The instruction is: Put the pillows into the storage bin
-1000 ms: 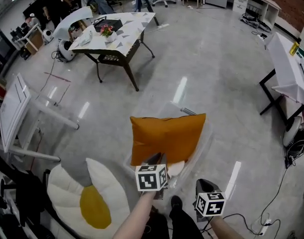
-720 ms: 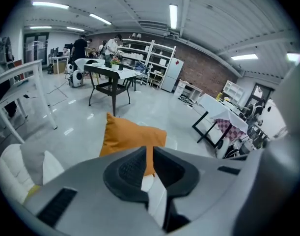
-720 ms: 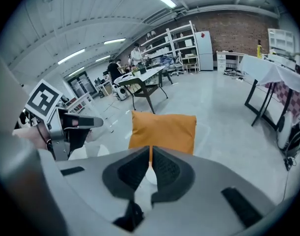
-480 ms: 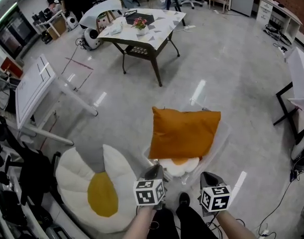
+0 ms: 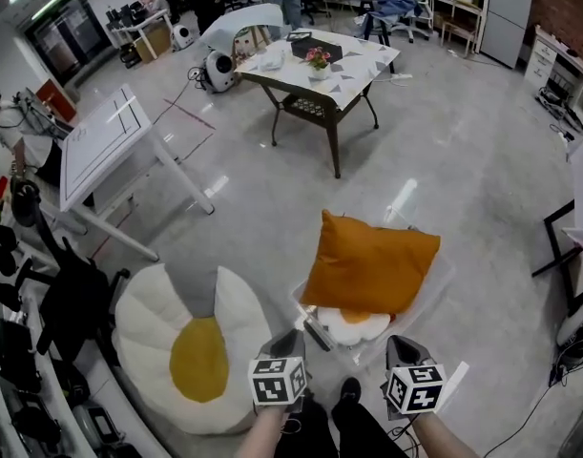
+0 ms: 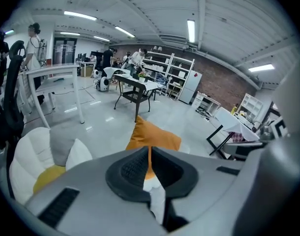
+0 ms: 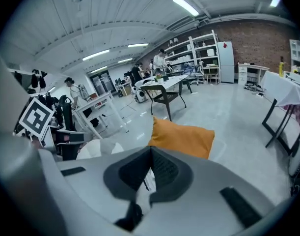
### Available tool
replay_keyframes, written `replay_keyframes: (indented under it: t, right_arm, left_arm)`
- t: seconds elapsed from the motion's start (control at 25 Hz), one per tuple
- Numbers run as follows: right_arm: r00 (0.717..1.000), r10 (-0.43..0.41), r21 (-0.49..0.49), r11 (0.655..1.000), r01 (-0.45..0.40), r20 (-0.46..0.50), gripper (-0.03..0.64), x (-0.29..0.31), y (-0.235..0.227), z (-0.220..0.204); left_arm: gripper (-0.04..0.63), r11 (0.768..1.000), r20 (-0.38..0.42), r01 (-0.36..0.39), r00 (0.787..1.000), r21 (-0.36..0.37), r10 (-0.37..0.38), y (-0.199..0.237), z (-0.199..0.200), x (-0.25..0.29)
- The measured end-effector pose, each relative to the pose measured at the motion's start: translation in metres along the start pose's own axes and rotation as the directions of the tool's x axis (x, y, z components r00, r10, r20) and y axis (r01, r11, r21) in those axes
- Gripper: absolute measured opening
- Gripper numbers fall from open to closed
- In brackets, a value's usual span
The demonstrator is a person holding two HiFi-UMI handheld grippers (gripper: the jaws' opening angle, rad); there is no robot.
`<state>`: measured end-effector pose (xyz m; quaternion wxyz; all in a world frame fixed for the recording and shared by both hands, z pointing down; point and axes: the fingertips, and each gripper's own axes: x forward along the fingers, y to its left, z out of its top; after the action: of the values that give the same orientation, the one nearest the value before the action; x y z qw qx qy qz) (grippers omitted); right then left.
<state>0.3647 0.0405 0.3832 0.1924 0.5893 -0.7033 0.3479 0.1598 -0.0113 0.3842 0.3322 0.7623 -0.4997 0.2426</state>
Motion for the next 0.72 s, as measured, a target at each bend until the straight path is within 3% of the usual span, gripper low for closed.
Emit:
replay_keyframes:
  t: [0.4, 0.72]
  right_arm:
    - [0.997, 0.051, -0.104, 0.994, -0.045, 0.050, 0.000, -0.020, 0.027, 0.029]
    - [0.995, 0.078, -0.113, 0.991, -0.071, 0.060, 0.000, -0.029, 0.034, 0.034]
  left_arm:
    - [0.025, 0.999, 0.052, -0.042, 0.998, -0.032, 0.043, 0.014, 0.003, -0.048]
    - [0.025, 0.998, 0.084, -0.060, 0.995, -0.029, 0.062, 0.017, 0.012, -0.063]
